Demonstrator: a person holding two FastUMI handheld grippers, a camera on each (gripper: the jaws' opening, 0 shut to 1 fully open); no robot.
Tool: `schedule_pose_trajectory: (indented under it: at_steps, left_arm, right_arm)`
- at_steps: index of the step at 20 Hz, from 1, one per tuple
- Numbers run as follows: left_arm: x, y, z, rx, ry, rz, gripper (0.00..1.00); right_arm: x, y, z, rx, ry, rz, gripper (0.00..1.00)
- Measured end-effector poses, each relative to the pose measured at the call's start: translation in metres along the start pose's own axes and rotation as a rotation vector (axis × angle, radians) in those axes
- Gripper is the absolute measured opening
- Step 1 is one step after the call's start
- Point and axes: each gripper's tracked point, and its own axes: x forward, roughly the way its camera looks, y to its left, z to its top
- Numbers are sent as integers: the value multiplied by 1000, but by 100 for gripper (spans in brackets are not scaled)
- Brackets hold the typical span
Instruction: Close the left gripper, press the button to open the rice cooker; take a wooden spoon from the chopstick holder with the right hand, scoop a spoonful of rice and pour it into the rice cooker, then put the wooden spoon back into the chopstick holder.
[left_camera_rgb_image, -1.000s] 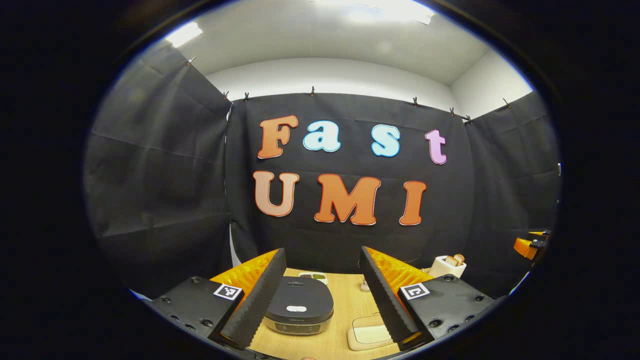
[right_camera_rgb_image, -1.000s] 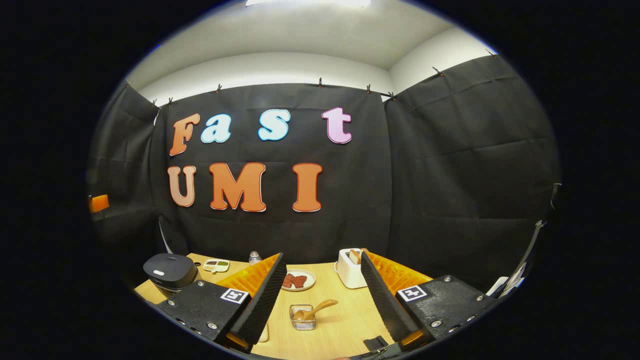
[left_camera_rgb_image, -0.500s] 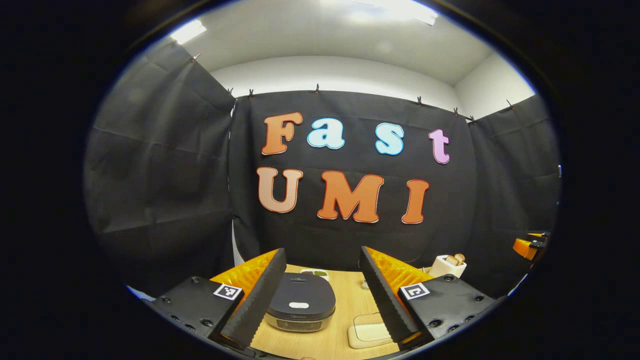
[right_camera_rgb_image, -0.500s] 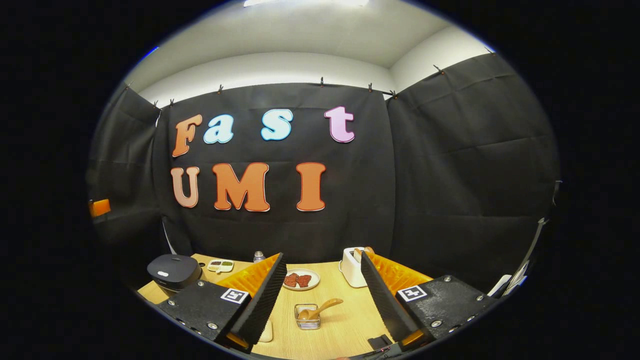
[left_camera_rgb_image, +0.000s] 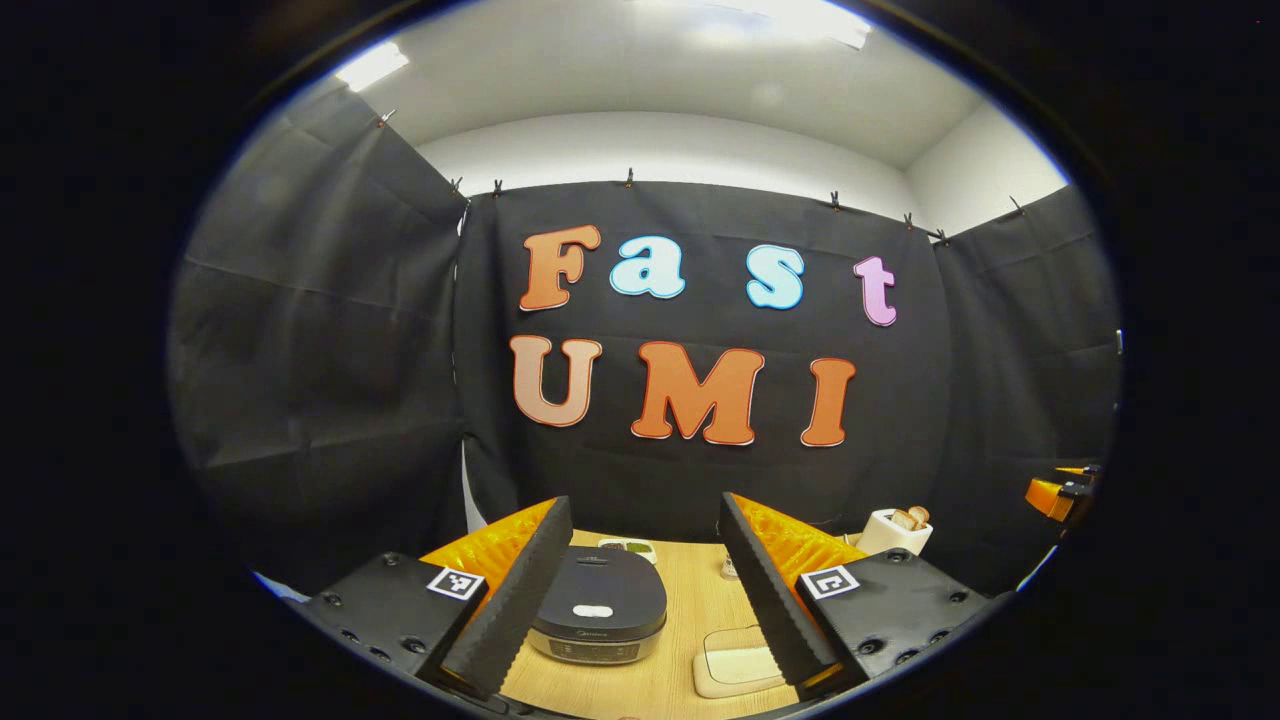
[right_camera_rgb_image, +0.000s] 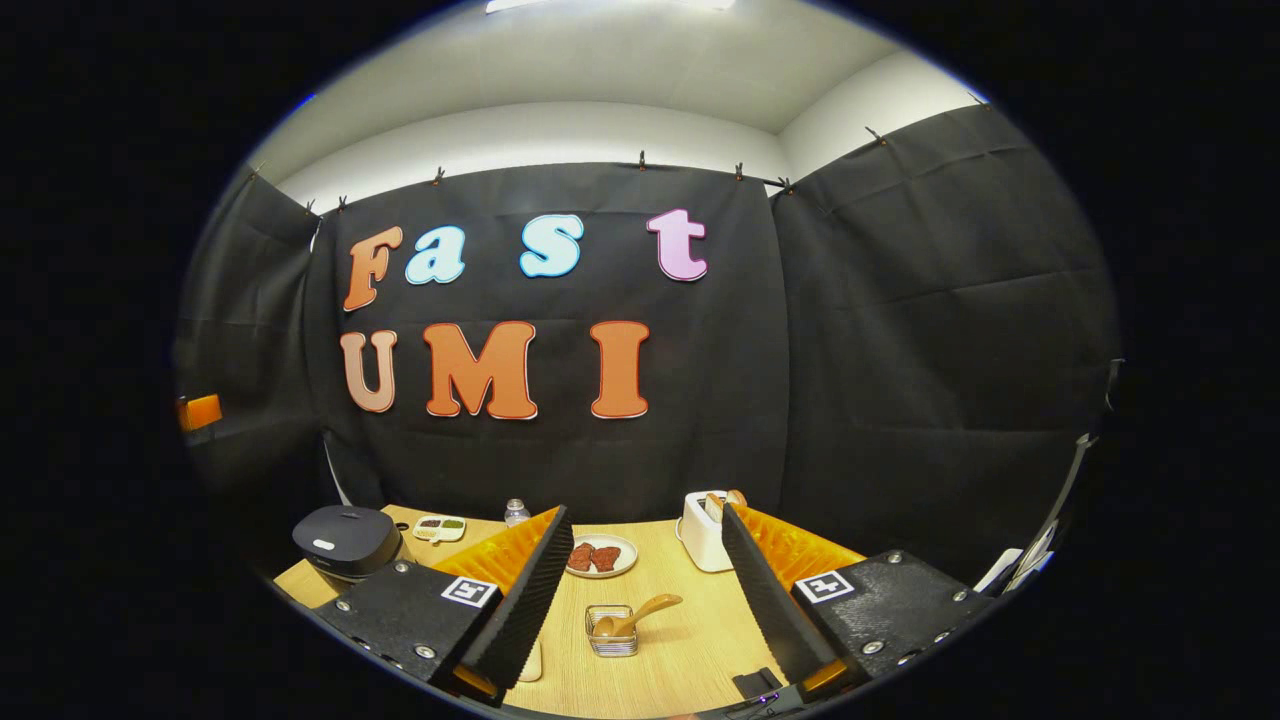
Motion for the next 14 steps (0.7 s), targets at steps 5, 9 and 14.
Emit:
schedule_pose_trajectory:
  at_steps: [5, 9, 14]
  left_arm:
    - [2, -7, -1, 0, 5, -6, 100]
    - [5, -5, 0, 3, 7, 4, 100]
    - [5, -4, 2, 20, 3, 22, 100]
  right_arm:
    - [3, -3, 0, 4, 4, -1, 93]
    - [4, -6, -3, 0, 10, 0, 93]
    - [6, -9, -5, 2, 17, -2, 93]
